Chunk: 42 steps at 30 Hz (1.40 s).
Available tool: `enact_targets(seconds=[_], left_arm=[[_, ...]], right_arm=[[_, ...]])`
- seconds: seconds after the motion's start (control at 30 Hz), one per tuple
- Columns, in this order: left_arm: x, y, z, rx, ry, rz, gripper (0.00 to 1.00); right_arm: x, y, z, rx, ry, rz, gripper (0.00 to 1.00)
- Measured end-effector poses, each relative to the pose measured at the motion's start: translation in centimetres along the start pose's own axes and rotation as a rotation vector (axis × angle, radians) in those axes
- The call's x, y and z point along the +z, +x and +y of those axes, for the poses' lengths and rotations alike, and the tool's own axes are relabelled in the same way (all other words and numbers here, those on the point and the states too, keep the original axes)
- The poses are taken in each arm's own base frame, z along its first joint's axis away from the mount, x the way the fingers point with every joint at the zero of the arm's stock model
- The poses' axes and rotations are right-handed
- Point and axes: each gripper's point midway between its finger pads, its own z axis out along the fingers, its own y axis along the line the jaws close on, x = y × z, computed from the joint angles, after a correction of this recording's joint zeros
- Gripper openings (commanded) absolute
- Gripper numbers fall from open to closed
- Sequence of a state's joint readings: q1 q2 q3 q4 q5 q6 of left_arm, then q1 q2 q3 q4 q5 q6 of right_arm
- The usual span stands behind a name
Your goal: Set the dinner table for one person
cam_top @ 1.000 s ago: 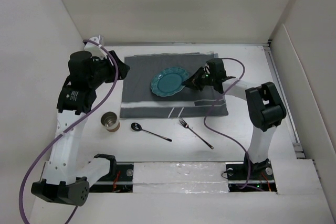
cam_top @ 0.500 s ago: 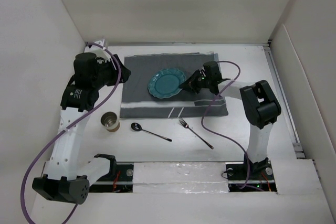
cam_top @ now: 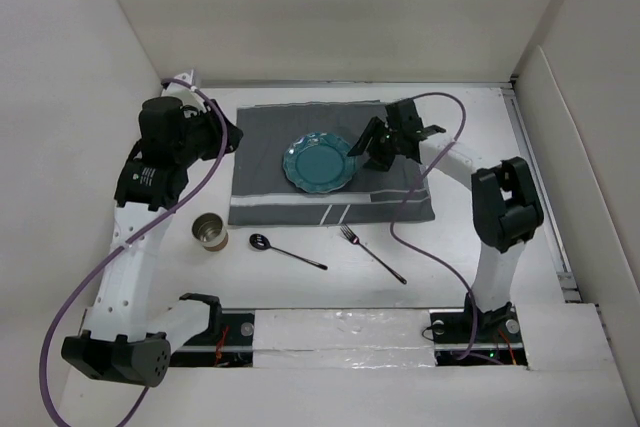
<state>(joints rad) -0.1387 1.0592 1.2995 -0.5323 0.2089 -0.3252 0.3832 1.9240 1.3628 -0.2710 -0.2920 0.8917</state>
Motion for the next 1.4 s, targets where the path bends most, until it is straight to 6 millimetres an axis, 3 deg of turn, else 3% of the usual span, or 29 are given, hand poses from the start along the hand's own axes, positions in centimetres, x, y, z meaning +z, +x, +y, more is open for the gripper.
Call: enact_targets(seconds=[0.03,0.07,0.13,0.17,0.27,0.4,0.43,0.5,0.53,0.57,0.6,0.67,0.77,0.97,1.13,1.23,1.27,1.3,1.33,1.4], left_arm=[[-0.1,-0.4,-0.2,-0.004,0.003,-0.010,0.26],[-0.3,-0.8,-0.4,-0.009,0.007,-0.022,0.16],[-0.7,-2.1,-1.1,-0.027,0.023,-0.059,0.03],[-1.0,-2.7,-1.5,-0.035,0.032,-0.079,0.00],[-1.9,-4.0,-2.5,-0.077,0.069,-0.130,0.00],[-3.8,-5.0,-4.5,-0.166,0.162,-0.190,0.00],[-4.4,-5.0,-5.0,-0.189,0.187,-0.204,0.00],[-5.9,-5.0,-5.8,-0.241,0.232,-0.227,0.10],[-6.8,-5.0,-6.2,-0.262,0.252,-0.239,0.14],[-7.7,-5.2,-6.6,-0.284,0.272,-0.255,0.22],[-8.7,-5.4,-6.9,-0.301,0.288,-0.274,0.26],[-10.7,-5.8,-7.4,-0.326,0.318,-0.315,0.35],[-13.6,-6.2,-7.7,-0.354,0.334,-0.369,0.42],[-20.0,-7.7,-8.5,-0.359,0.364,-0.500,0.50],[-22.9,-7.8,-9.0,-0.336,0.381,-0.535,0.50],[-22.5,-7.0,-8.9,-0.326,0.370,-0.500,0.50],[-22.3,-6.7,-8.8,-0.322,0.365,-0.487,0.50],[-22.3,-6.7,-8.8,-0.322,0.363,-0.485,0.50],[-22.1,-6.3,-8.6,-0.317,0.356,-0.468,0.50],[-22.0,-6.0,-8.5,-0.307,0.348,-0.461,0.50]], right_arm=[[-0.8,-0.4,0.3,-0.023,0.016,-0.021,0.57],[-1.9,-0.9,0.6,-0.051,0.028,-0.051,0.37],[-4.4,-1.4,1.6,-0.104,0.038,-0.102,0.07],[-5.8,-1.4,2.4,-0.132,0.032,-0.129,0.00],[-9.1,-0.1,6.2,-0.222,-0.042,-0.183,0.00],[-10.3,5.8,13.2,-0.361,-0.188,-0.130,0.00],[-9.9,7.8,14.9,-0.395,-0.221,-0.099,0.00],[-8.6,12.1,17.7,-0.462,-0.273,-0.030,0.00],[-7.7,14.1,18.5,-0.486,-0.281,0.006,0.05],[-6.8,16.2,19.2,-0.511,-0.290,0.040,0.20],[-5.9,18.2,19.7,-0.536,-0.298,0.075,0.28],[-4.1,21.6,20.1,-0.569,-0.298,0.133,0.45],[-1.6,25.9,19.7,-0.601,-0.284,0.208,0.60],[2.3,31.1,19.7,-0.637,-0.266,0.277,0.64],[5.1,32.6,20.4,-0.639,-0.249,0.264,0.62],[6.8,32.6,20.2,-0.630,-0.218,0.244,0.39],[7.3,32.5,20.0,-0.624,-0.210,0.238,0.19],[7.6,32.6,19.9,-0.612,-0.202,0.237,0.07],[7.7,32.4,19.8,-0.608,-0.192,0.235,0.00],[7.8,32.1,19.8,-0.585,-0.186,0.229,0.00]])
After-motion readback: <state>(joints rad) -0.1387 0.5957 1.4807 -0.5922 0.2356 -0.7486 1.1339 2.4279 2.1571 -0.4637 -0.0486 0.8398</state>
